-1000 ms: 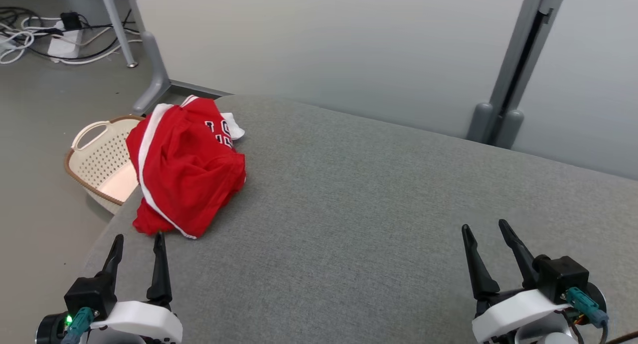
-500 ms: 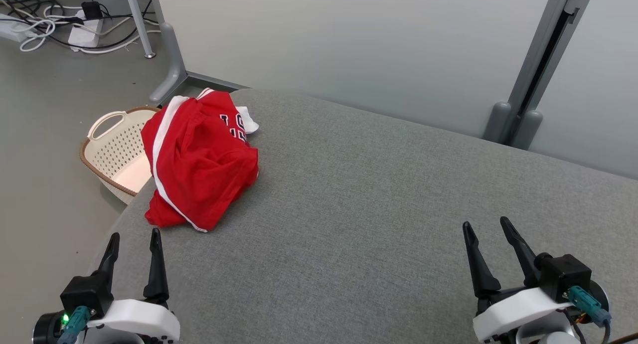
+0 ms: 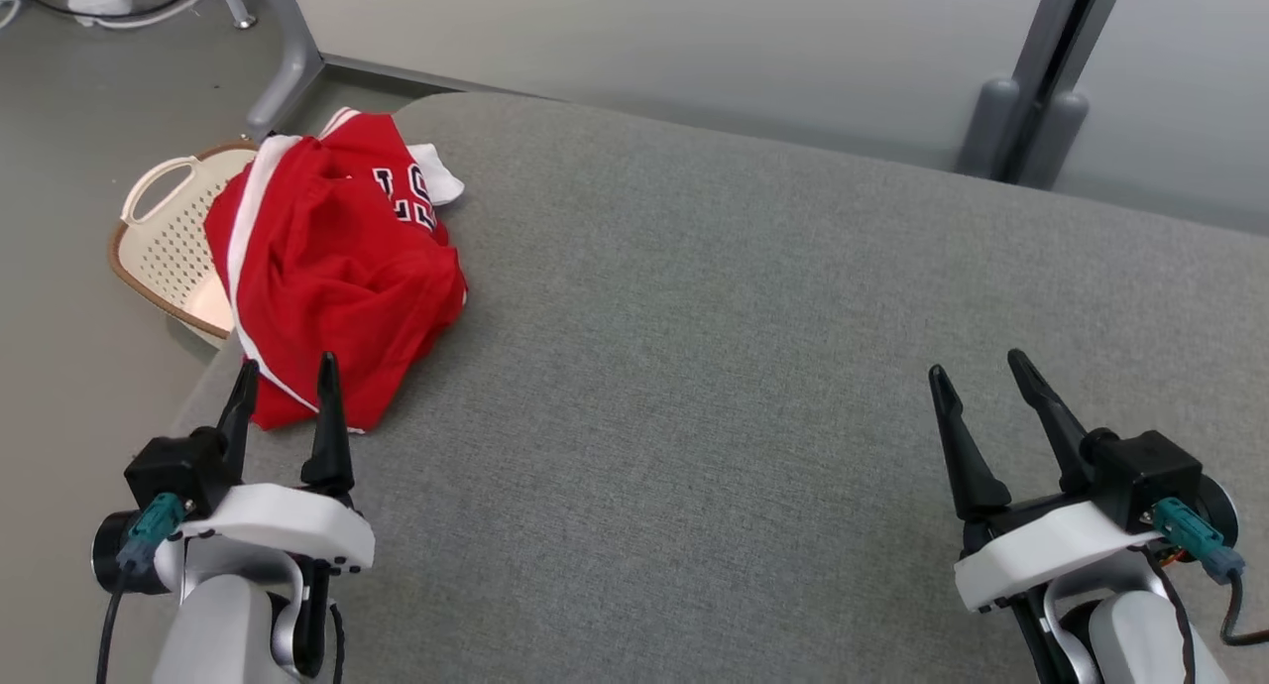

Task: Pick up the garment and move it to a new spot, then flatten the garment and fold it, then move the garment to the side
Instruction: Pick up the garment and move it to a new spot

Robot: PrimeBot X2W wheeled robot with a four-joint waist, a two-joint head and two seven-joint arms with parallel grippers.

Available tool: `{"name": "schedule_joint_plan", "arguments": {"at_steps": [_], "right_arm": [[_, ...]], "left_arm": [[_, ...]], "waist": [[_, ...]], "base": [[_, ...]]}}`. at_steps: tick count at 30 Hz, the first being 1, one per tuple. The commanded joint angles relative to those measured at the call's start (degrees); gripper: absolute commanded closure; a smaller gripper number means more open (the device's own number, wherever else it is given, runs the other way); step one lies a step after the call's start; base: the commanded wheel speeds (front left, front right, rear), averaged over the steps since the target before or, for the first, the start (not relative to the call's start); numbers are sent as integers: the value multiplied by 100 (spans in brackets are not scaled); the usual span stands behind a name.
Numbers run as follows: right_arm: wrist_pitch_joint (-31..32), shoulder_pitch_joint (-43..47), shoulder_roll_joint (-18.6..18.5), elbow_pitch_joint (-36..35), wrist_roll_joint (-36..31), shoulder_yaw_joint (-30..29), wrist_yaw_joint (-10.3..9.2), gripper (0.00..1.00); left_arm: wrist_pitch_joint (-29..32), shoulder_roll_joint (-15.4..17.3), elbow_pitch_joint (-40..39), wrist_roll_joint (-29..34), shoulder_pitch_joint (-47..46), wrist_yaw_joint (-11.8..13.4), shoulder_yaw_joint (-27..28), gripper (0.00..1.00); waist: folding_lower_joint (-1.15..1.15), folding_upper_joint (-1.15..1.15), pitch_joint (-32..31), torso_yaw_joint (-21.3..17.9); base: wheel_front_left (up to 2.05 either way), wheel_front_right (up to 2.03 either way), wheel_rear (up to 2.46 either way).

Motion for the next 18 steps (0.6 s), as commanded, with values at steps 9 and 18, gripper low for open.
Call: {"name": "schedule_joint_plan", "arguments": {"at_steps": [9, 18], "right_arm": [[186, -420, -245, -220, -5, 33, 0, 0], [196, -584, -313, -260, 47, -6, 0, 0]], "left_arm": [[1, 213, 2126, -327, -1487, -146, 61, 0], [5, 611, 4031, -640, -2558, -59, 358, 40]], "waist": [[0, 0, 924, -488], [0, 0, 1170, -610]], "base": [[0, 0, 0], [0, 0, 0]]}}
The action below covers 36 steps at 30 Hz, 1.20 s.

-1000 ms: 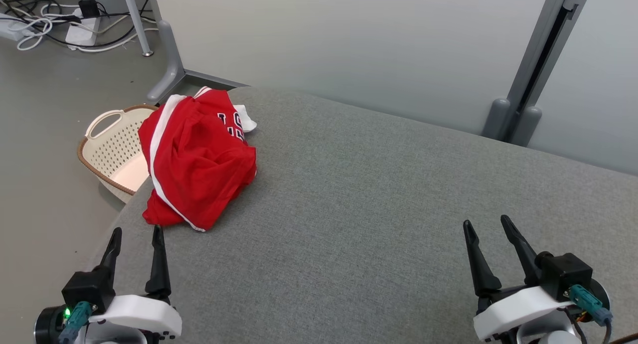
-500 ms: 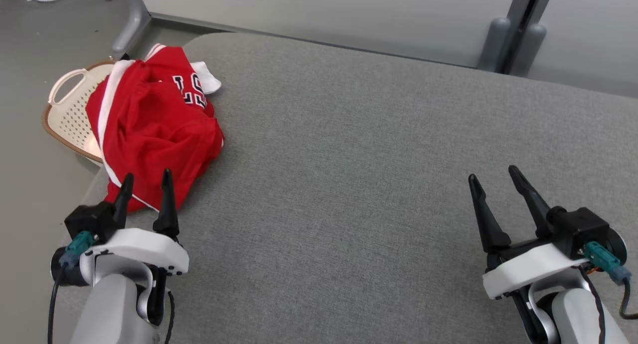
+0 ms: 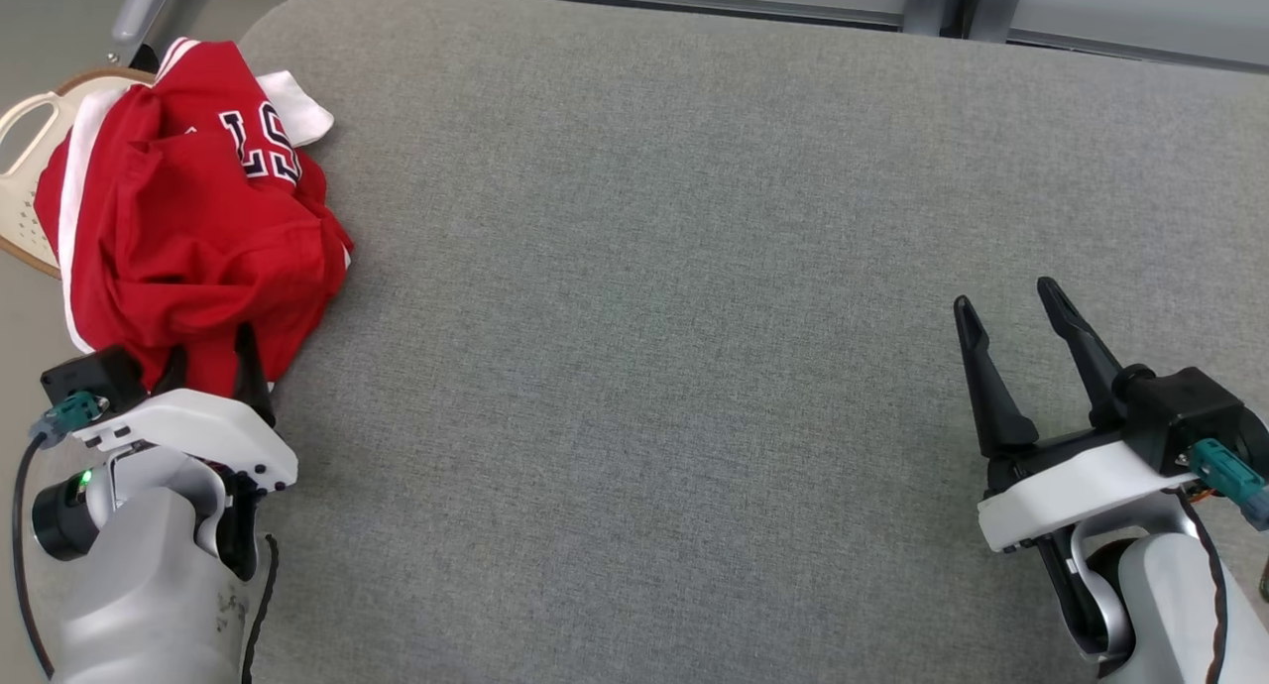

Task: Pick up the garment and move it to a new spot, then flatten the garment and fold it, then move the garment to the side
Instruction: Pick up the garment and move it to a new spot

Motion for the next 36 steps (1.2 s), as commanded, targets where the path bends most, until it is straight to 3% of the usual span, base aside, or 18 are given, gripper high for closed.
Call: {"name": "schedule_joint_plan", "arguments": {"at_steps": [1, 2, 8, 21, 28, 36], "right_arm": [[0, -51, -15, -18, 18, -19, 0, 0], [-17, -60, -9, -15, 21, -33, 0, 0], [-82, -58, 59, 65, 13, -113, 0, 0], [-319, 176, 241, 257, 67, -210, 0, 0], [-466, 302, 373, 324, 94, -285, 0, 0], [-522, 229, 462, 286, 88, -263, 0, 0]], "left_arm": [[-25, 92, 33, -31, -121, 1, 41, 94], [-32, 106, 54, -52, -149, -8, 51, 100], [-29, 91, -986, -49, 194, 31, 383, 100], [-31, 4, -3971, 799, 1312, 110, 635, 100], [-28, -266, -5567, 1114, 2091, 132, 267, 100], [238, -425, -6615, 1154, 2556, 32, -451, 100]], "waist": [[0, 0, 13, 6], [0, 0, 18, 11], [0, 0, -55, 94], [0, 0, -599, 111], [0, 0, -860, -102], [0, 0, -761, -631]], "base": [[0, 0, 0], [0, 0, 0], [0, 0, 0], [0, 0, 0], [0, 0, 0], [0, 0, 0]]}}
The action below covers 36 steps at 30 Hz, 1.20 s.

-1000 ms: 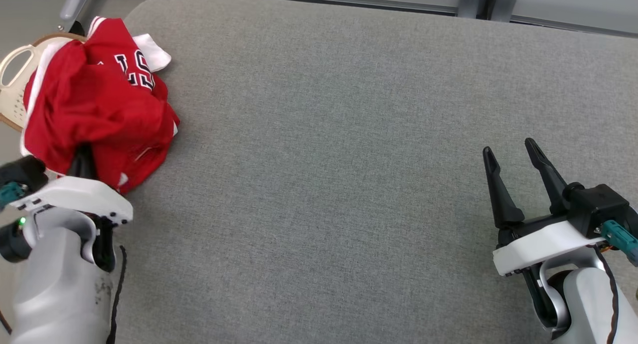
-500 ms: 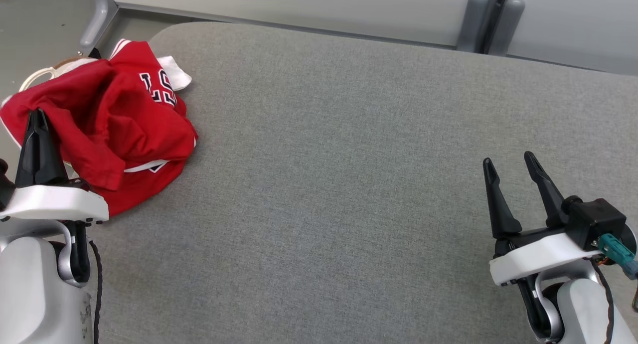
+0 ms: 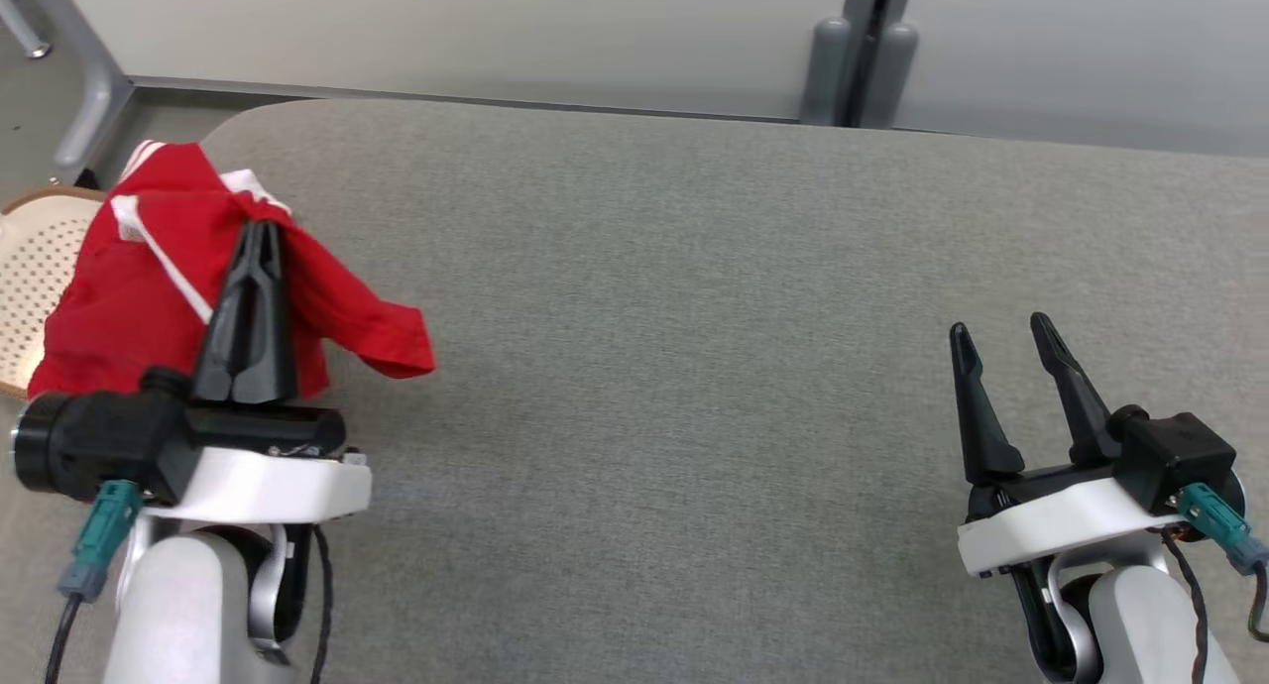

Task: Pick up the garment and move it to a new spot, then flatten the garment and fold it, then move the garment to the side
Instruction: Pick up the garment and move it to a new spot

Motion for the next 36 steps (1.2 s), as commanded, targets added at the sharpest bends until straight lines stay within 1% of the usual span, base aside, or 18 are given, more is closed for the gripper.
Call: {"name": "schedule_joint_plan", "arguments": {"at_steps": [1, 4, 9, 17, 21, 24, 27, 29, 30, 32, 33, 34, 35, 36], "right_arm": [[-34, -26, -11, -25, 21, 3, 0, 0], [-52, -113, 32, -49, 55, 39, 0, 0], [-100, -242, 78, -71, 77, 74, 0, 0], [-320, -390, 151, 139, 144, 131, 0, 0], [-431, -440, 181, 272, 250, 250, 0, 0], [-493, -423, 190, 347, 334, 242, 0, 0], [-531, -415, 197, 415, 409, 255, 0, 0], [-541, -425, 195, 437, 377, 259, 0, 0], [-557, -431, 195, 472, 351, 260, 0, 0], [-574, -452, 196, 495, 416, 284, 0, 0], [-570, -461, 194, 509, 427, 284, 0, 0], [-574, -470, 193, 521, 447, 290, 0, 0], [-576, -478, 194, 527, 476, 296, 0, 0], [-579, -494, 194, 510, 456, 298, 0, 0]], "left_arm": [[11, -1, -51, -18, 25, -26, -19, 100], [165, -32, -321, -119, 73, -46, -337, 100], [363, -78, -414, -228, -118, -111, -1045, 100], [512, -95, 177, -263, -702, -206, -2505, 100], [511, -87, 383, -369, -1055, -203, -3177, 100], [528, -96, 470, -444, -1369, -209, -3658, 100], [609, -80, 683, -500, -1609, -210, -4039, 100], [624, -83, 757, -558, -1654, -211, -4127, 100], [711, -48, 1011, -640, -1740, -211, -4340, 100], [781, -3, 1234, -764, -1796, -211, -4537, 100], [803, 39, 1346, -794, -1810, -211, -4613, 85], [797, 57, 1434, -828, -1835, -211, -4665, 13], [797, 71, 1500, -872, -1854, -211, -4744, 0], [771, 87, 1546, -907, -1873, -211, -4815, 0]], "waist": [[0, 0, 99, -229], [0, 0, 275, -604], [0, 0, 675, -1289], [0, 0, 1007, -2444], [0, 0, 1105, -3023], [0, 0, 1208, -3324], [0, 0, 1323, -3516], [0, 0, 1359, -3562], [0, 0, 1414, -3617], [0, 0, 1452, -3643], [0, 0, 1459, -3639], [0, 0, 1458, -3627], [0, 0, 1447, -3603], [0, 0, 1431, -3568]], "base": [[0, 0, 0], [0, 0, 0], [0, 0, 0], [0, 0, 0], [0, 0, 0], [0, 0, 0], [0, 0, 0], [0, 0, 0], [0, 0, 0], [0, 0, 0], [0, 0, 0], [0, 0, 0], [0, 0, 0], [0, 0, 0]]}}
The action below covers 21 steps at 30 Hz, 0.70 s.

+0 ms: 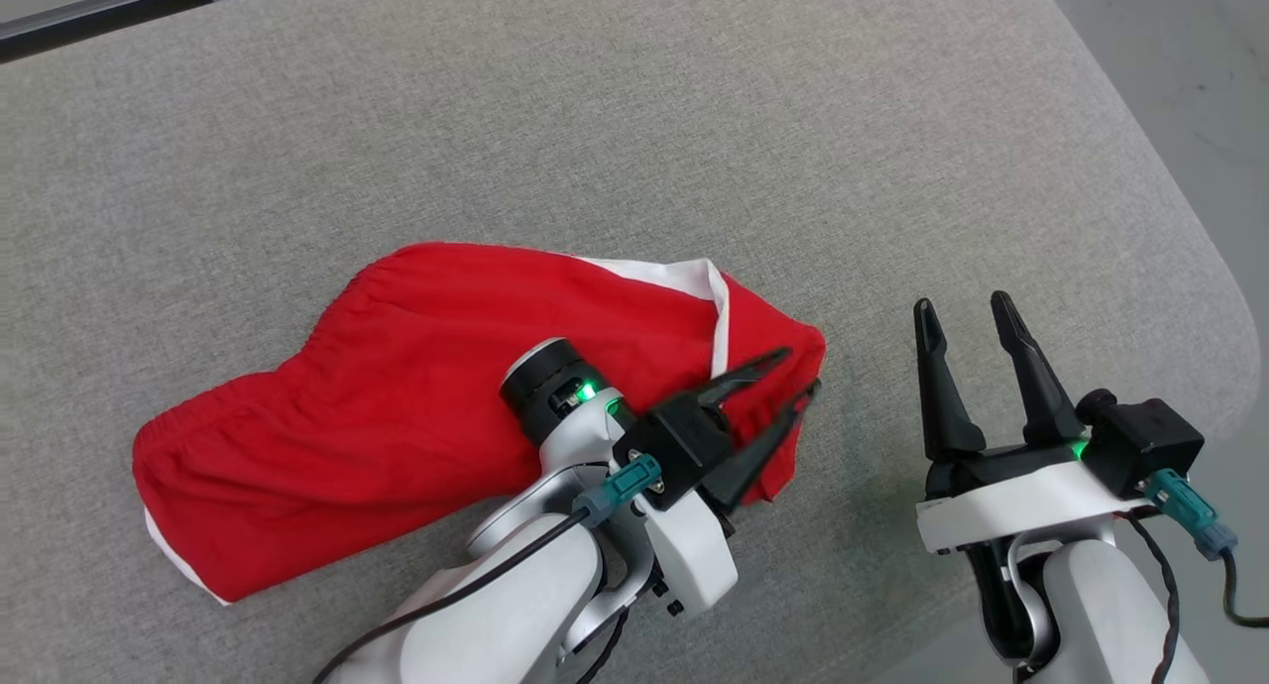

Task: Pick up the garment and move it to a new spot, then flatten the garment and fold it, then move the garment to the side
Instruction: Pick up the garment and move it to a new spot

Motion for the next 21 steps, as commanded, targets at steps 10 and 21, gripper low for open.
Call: {"name": "schedule_joint_plan", "arguments": {"at_steps": [10, 21], "right_arm": [[-38, -27, -4, -36, -209, -110, 0, 0], [82, 197, -74, 30, -502, -184, 0, 0]], "left_arm": [[-721, 147, 28, -203, -2, 280, 200, 0], [-1109, 571, 107, -781, 656, 1014, 1657, 0]], "waist": [[0, 0, -444, 695], [0, 0, -1160, 1659]], "base": [[0, 0, 0], [0, 0, 0]]}}
